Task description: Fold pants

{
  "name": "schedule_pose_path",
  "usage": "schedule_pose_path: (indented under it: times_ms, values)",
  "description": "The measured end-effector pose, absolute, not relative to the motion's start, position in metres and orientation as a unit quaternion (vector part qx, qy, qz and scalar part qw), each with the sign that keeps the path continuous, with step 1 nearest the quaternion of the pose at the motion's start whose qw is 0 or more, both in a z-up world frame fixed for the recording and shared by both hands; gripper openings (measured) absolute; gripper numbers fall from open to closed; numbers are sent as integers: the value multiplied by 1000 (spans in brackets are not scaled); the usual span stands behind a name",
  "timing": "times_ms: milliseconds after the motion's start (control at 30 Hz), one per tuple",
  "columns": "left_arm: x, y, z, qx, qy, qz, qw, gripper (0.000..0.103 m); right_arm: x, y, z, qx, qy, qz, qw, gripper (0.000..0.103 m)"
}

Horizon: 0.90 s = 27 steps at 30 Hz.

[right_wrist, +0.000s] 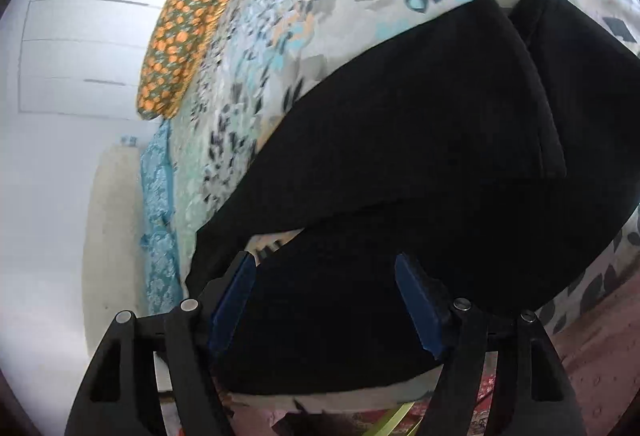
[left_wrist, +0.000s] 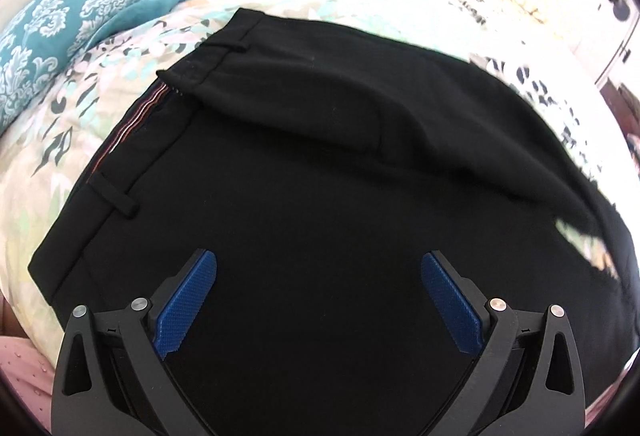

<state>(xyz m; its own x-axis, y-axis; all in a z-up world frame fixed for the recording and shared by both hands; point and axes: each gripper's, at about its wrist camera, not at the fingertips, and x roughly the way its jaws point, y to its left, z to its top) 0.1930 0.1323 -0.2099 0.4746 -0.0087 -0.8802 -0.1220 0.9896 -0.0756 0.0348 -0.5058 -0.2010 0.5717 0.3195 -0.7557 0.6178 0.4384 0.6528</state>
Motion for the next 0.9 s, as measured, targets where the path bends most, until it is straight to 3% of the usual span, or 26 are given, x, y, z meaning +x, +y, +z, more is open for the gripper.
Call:
schedule_pose_path:
  times_ms: [300,400,467,533,667,900]
  values:
    - [191,126,-224,-11,508,51,860,103,14,-529,-205,522,347,-210,751,72]
    - [191,123,-228,0,500,55,864,103,13,-531,-204,510,339,-222,759,63]
    - [190,124,-228,-3,498,54,865,103,15,-531,-203,493,344,-232,765,49]
    - [191,124,-228,-3,498,53,866,103,17,-532,-201,472,355,-245,769,13]
    - [191,122,-228,-1,495,55,867,103,19,-523,-187,444,346,-243,790,6]
    - [187,120,-228,2,489,60,870,103,29,-506,-157,386,333,-225,830,6]
